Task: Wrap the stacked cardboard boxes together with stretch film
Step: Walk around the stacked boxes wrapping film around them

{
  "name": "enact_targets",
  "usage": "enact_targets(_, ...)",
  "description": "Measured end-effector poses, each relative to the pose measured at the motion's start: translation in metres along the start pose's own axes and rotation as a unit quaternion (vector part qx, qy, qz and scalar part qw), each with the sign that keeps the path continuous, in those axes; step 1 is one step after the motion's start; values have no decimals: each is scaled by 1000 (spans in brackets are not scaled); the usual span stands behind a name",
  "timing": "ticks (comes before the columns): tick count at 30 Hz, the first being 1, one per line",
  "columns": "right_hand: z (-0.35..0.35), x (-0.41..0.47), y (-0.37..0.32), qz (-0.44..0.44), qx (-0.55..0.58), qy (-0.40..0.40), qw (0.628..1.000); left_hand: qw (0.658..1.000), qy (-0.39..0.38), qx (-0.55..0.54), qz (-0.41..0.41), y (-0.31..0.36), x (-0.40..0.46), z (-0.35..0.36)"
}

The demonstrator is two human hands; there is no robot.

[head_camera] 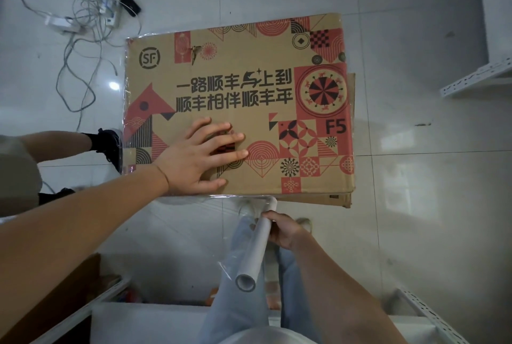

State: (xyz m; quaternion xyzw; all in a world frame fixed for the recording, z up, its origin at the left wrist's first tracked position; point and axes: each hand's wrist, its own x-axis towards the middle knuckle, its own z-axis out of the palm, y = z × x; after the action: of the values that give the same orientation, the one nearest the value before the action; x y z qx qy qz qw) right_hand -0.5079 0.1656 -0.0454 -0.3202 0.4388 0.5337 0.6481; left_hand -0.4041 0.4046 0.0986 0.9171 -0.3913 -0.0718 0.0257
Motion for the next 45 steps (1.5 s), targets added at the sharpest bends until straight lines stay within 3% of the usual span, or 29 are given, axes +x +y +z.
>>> enact_targets(9, 1, 11, -16, 5, 7, 26, 1000, 1000, -4, 13, 4, 0, 0, -1)
enact_targets(14, 15, 18, -35, -98, 32, 7, 995, 1000, 11, 9, 8, -3, -2, 1)
enact_targets(18, 19, 10, -29, -92, 54, 21, 994, 1000, 8, 13, 5, -2, -1, 0)
enact_targets(22, 28, 19, -11, -283, 99, -7, 954, 1000, 5, 15, 4, -2, -2, -2)
enact_targets(23, 29, 30, -8, -287, 136, -29, 948, 1000, 6, 13, 3, -2, -2, -2)
enact_targets(25, 43, 25, -13, -224, 212, -94, 946, 1000, 7, 8, 3, -3, -2, -3)
enact_targets(28, 58, -7, -23, -113, 322, -90, 936, 1000, 4, -2, 4, -4, -1, -3)
enact_targets(31, 46, 11, -17, -121, 354, -31, 927, 1000, -6, -7, 10, -4, -2, -4)
enact_targets(33, 52, 4, -10, -129, 292, 36, 947, 1000, -10, -8, 10, -4, -2, -4)
enact_targets(36, 65, -23, -7, -168, 290, 76, 939, 1000, -11, -12, 12, -4, -1, -6)
enact_targets(39, 63, -30, -8, -174, 357, 90, 913, 1000, -12, -12, 16, -2, 0, -10)
enact_targets(42, 62, -24, -9, -155, 345, 143, 915, 999, -16, -21, 25, 0, 0, -12)
enact_targets(45, 60, -21, -6, -172, 367, 117, 907, 999, -17, -25, 31, 1, 0, -16)
